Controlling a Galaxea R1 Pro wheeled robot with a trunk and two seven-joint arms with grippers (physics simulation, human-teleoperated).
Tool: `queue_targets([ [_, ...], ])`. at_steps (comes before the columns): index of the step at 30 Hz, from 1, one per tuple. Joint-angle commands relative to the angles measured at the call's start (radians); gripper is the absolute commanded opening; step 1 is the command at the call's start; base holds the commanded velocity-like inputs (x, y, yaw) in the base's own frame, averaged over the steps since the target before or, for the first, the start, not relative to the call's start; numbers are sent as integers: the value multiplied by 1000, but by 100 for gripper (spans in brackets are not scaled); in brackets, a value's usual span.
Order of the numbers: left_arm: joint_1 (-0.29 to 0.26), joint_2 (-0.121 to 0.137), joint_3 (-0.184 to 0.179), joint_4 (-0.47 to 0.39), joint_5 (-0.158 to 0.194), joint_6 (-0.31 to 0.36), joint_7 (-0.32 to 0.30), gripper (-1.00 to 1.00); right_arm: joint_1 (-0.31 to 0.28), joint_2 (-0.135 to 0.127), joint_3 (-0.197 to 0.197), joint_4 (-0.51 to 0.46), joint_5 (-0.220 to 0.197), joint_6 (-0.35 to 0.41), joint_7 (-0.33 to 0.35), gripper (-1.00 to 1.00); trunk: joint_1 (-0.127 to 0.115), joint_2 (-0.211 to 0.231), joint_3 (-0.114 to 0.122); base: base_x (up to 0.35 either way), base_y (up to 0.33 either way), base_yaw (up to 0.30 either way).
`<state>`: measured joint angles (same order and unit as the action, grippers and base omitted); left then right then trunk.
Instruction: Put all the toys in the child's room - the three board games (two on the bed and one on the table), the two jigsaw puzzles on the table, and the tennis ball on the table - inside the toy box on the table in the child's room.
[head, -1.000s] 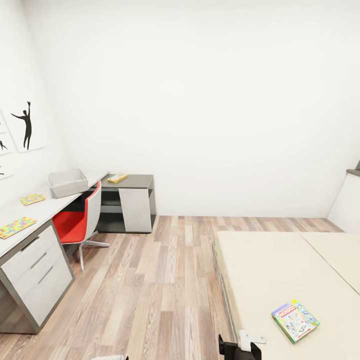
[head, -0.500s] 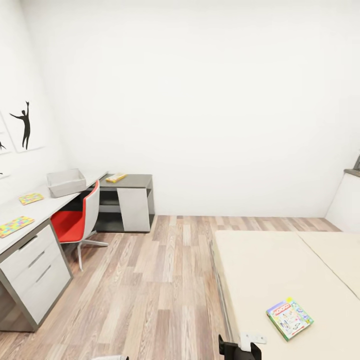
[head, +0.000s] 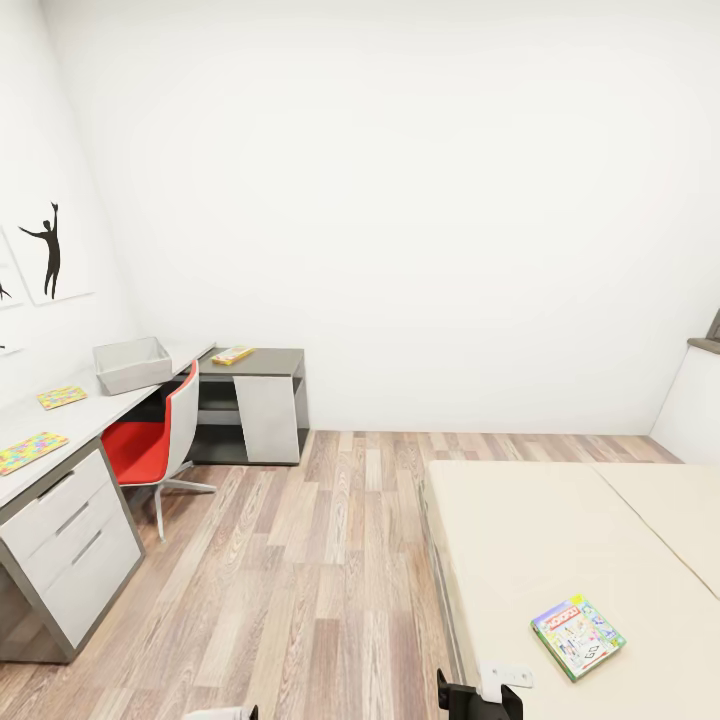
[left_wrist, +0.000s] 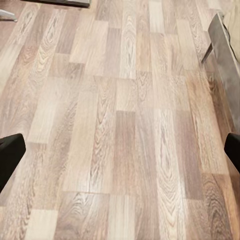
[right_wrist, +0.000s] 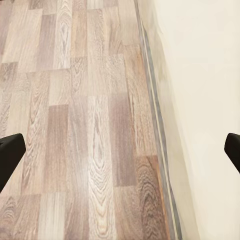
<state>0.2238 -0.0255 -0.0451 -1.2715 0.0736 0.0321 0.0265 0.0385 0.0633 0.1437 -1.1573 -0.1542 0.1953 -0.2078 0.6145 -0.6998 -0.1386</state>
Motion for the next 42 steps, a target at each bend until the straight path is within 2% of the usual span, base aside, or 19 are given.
queue_targets([
  [1, 0, 0, -1, -2, 8, 2, 3, 100, 0, 0, 2, -2, -8, 4, -7, 100, 0, -1, -1, 0, 0, 0],
  [21, 0, 0, -9, -2, 8, -4, 3, 100, 0, 0, 2, -2, -8, 4, -7, 100, 0, -1, -1, 0, -31, 0],
  [42, 0, 0, -10, -2, 7, -5, 3, 100, 0, 0, 2, -2, -8, 4, -7, 100, 0, -1, -1, 0, -246, 0],
])
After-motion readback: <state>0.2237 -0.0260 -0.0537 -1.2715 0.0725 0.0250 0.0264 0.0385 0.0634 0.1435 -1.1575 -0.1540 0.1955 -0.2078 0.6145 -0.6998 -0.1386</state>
